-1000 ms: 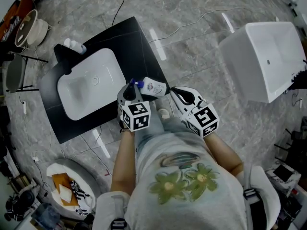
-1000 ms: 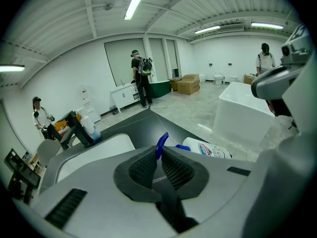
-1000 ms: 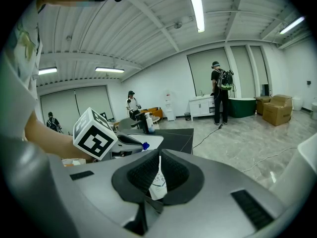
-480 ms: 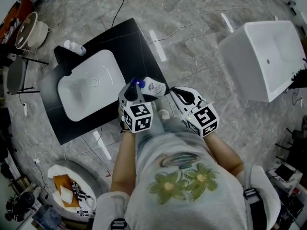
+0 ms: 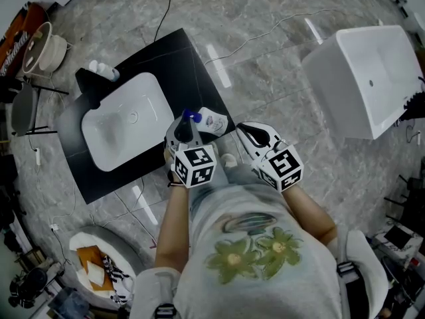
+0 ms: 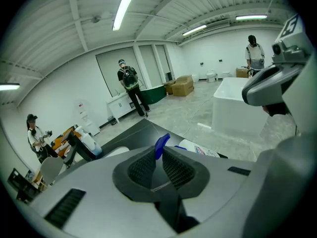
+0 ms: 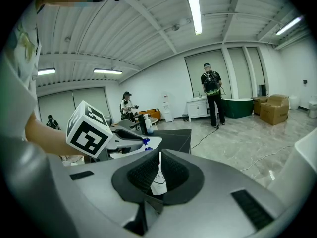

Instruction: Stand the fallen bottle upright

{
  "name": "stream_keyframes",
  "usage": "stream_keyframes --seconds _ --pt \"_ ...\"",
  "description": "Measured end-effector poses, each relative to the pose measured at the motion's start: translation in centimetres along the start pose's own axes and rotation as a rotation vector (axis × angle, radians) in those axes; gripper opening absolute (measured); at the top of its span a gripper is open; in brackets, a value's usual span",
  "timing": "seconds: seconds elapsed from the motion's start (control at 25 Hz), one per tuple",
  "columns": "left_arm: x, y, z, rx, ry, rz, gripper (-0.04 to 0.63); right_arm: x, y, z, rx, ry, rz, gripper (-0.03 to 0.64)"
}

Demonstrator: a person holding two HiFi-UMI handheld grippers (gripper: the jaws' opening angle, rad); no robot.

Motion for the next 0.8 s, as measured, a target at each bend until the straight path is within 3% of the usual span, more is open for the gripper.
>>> stream_keyframes --seconds 0.8 --pt "2.2 1.8 -1.5 0.002 0.062 0.125 0.055 -0.4 -0.5 -1.8 -0.021 0.014 0.009 0.044"
Point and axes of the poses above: the fingertips, and each gripper's own axes: z forward along the fingers, y to its right, x out of its top, the point moved 1 cm from there along -z, backward along the fingers, and after that the axes turned 6 degrees about y, right-handed, at the moved point
